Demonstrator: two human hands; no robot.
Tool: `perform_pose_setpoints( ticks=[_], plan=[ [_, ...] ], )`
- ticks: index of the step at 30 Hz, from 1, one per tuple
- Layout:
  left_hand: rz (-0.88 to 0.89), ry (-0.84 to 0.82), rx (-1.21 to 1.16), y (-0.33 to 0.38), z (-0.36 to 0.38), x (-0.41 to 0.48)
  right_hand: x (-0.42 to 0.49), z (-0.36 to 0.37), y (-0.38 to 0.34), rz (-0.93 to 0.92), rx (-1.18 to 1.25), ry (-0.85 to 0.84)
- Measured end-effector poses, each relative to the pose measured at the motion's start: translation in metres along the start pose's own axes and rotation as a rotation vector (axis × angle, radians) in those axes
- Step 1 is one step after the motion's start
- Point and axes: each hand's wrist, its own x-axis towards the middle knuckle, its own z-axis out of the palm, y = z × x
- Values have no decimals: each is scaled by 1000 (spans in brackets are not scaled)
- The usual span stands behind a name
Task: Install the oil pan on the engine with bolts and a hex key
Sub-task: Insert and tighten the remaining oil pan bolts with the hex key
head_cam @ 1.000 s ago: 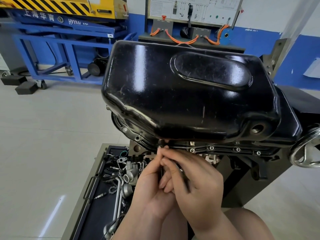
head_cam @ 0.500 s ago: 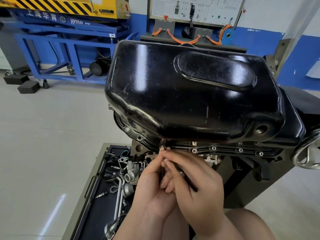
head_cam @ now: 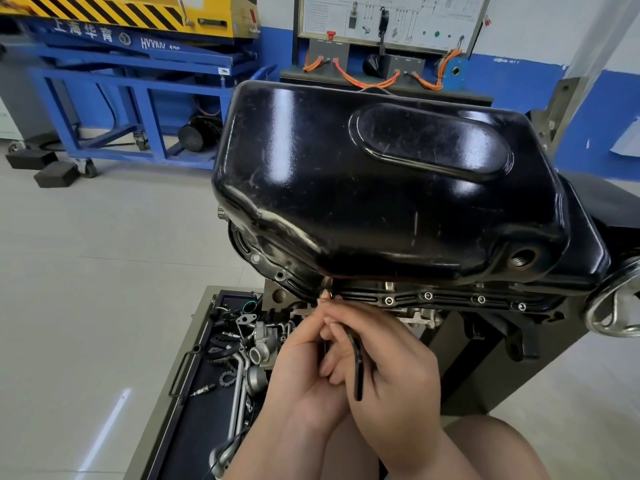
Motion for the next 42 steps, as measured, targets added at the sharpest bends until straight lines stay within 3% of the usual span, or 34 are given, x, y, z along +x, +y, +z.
perform_pose_setpoints(
  ticks=[2, 7, 14, 18, 23, 28, 32, 38, 42],
  plan=[
    [-20, -82, 26, 0, 2, -3, -1, 1, 1, 21, 25, 44],
    [-20, -39, 30, 3, 8, -6, 0, 5, 3, 149, 114, 141],
    [-48, -134, -107, 2, 11, -8, 0, 1, 3, 91, 42, 29],
    [-37, -20, 4, 1, 9, -6, 0, 2, 5, 124, 61, 61],
    [-33, -31, -19, 5, 2, -3, 3, 3, 5, 216, 189, 125],
    [-35, -81, -7, 2, 0, 0, 2, 0, 3, 105, 64, 21],
    [-58, -184, -31, 3, 5, -5, 3, 0, 2, 127, 108, 52],
    [-8, 5, 32, 4, 1, -1, 3, 2, 4, 182, 150, 69],
    [-30, -94, -42, 2, 0, -2, 3, 0, -1, 114, 108, 2]
  ],
)
